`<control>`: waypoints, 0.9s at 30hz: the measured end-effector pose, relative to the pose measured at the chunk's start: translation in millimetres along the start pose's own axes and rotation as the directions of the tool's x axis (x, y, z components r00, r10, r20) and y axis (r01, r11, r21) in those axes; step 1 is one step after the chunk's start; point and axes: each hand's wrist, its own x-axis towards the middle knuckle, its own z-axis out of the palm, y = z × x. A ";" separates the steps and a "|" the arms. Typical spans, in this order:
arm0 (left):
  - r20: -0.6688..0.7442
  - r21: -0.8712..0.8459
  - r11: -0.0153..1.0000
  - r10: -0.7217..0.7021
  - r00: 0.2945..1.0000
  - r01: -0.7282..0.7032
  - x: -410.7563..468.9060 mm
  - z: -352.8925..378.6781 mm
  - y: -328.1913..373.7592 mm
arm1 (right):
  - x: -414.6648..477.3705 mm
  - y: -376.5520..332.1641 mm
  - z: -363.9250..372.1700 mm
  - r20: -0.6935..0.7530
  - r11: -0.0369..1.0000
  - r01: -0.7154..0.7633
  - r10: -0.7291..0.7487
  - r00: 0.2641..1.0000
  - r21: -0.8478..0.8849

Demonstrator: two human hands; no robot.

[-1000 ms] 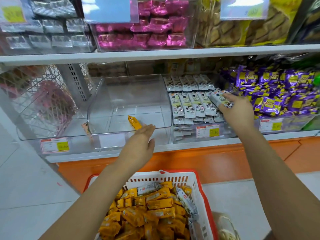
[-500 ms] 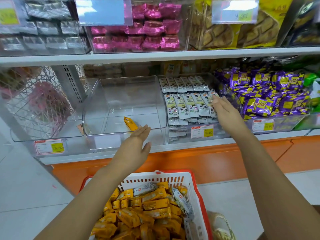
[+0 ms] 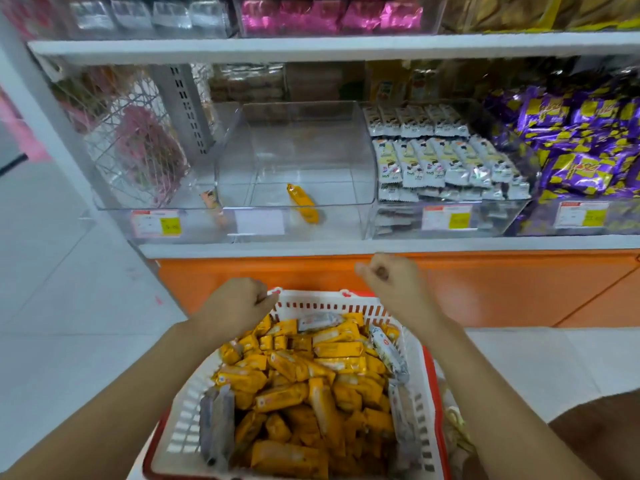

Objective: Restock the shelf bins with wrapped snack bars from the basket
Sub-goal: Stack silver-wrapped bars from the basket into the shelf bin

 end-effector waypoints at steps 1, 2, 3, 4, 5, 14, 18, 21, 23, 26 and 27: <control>0.046 0.011 0.999 -0.048 0.998 0.048 -8.0 7.1 -12.9 | -4.2 5.8 17.5 0.082 0.999 -0.024 0.026 0.996 -0.027; 0.092 0.018 0.995 -0.095 0.991 0.094 -16.2 14.3 -26.1 | -8.8 11.0 34.7 0.166 0.997 -0.045 0.054 0.985 -0.058; 0.139 0.027 0.990 -0.139 0.980 0.137 -24.4 20.9 -38.3 | -12.8 17.1 50.9 0.244 0.994 -0.067 0.087 0.966 -0.090; 0.180 0.036 0.982 -0.187 0.966 0.184 -32.7 27.0 -49.5 | -16.6 22.9 66.5 0.313 0.989 -0.086 0.121 0.942 -0.122; 0.218 0.051 0.973 -0.230 0.949 0.224 -39.8 35.1 -61.4 | -19.4 28.3 80.8 0.370 0.982 -0.104 0.157 0.916 -0.160; 0.474 0.079 0.845 -0.499 0.726 0.529 -75.6 111.6 -90.4 | 0.7 44.9 151.5 0.430 0.903 -0.022 0.226 0.874 -0.430; 0.501 0.121 0.820 -0.537 0.678 0.560 -73.0 127.2 -92.9 | 8.1 52.1 166.1 0.396 0.846 -0.014 0.265 0.879 -0.534; 0.476 0.114 0.767 -0.599 0.643 0.631 -69.3 132.8 -92.1 | 6.2 58.3 177.4 0.365 0.848 -0.019 0.248 0.897 -0.529; 0.459 0.047 0.729 -0.623 0.633 0.683 -64.9 141.5 -90.1 | 1.3 60.7 182.7 0.354 0.848 -0.002 0.223 0.908 -0.529; 0.478 -0.066 0.620 -0.668 0.570 0.782 -59.9 153.4 -80.9 | -6.7 61.7 186.1 0.289 0.880 0.008 0.148 0.946 -0.476; 0.478 -0.031 0.611 -0.686 0.549 0.791 -59.0 156.9 -78.1 | -10.3 60.5 186.9 0.277 0.895 0.028 0.108 0.955 -0.445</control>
